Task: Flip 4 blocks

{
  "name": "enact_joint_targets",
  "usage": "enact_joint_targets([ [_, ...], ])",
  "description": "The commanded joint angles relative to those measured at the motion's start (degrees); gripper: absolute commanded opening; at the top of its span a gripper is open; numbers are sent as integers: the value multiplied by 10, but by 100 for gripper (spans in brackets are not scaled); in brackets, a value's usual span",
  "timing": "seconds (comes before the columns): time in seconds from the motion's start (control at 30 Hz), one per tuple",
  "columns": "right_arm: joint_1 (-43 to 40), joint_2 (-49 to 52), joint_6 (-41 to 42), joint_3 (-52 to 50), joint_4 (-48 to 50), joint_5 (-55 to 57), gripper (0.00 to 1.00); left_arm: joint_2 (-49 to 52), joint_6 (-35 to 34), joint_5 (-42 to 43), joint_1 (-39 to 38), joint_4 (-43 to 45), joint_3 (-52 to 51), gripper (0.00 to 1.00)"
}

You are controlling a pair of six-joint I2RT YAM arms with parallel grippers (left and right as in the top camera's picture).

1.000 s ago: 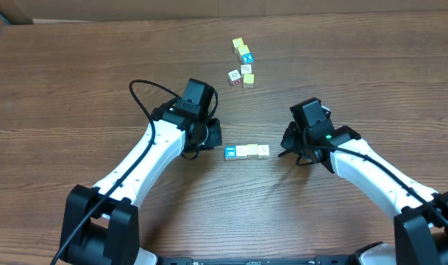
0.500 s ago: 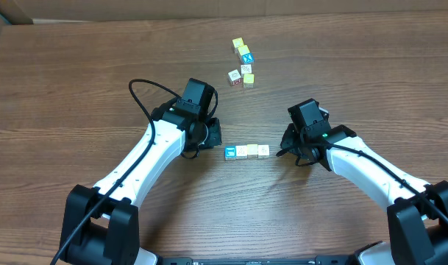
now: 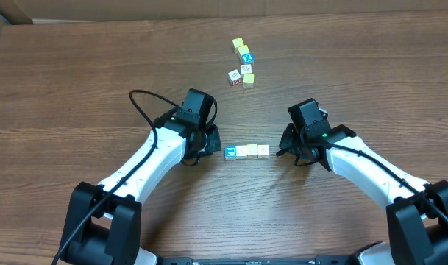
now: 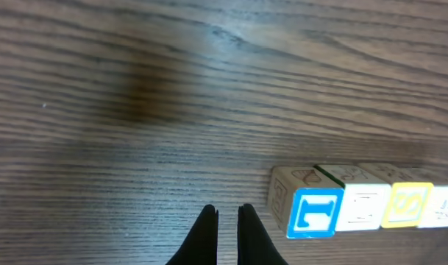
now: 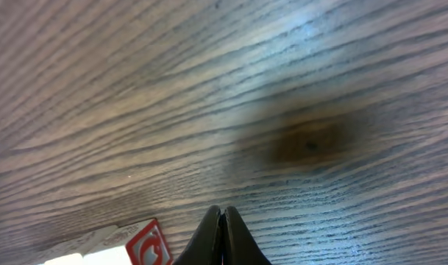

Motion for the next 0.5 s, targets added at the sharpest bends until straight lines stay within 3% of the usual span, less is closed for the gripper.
enact_joint_targets([
  [0.0,6,18,3,-3,7,-15,4,5,-23,-8,-4,12,-13,4],
  [0.47,7,30,18,-3,16,-65,4,5,-38,4,-4,81,-60,4],
])
